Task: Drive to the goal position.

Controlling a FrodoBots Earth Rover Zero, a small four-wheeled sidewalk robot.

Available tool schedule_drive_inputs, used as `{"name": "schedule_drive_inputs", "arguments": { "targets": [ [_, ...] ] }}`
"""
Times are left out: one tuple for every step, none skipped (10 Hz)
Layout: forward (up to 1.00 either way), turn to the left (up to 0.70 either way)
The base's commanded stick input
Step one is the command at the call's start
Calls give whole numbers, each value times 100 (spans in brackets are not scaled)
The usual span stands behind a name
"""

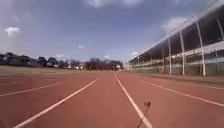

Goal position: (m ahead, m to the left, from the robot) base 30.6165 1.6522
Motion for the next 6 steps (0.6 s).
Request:
{"name": "schedule_drive_inputs", "arguments": {
  "targets": [
    [70, 0],
    [70, 0],
    [70, 0],
    [70, 0],
    [70, 0],
    [70, 0]
  ]
}}
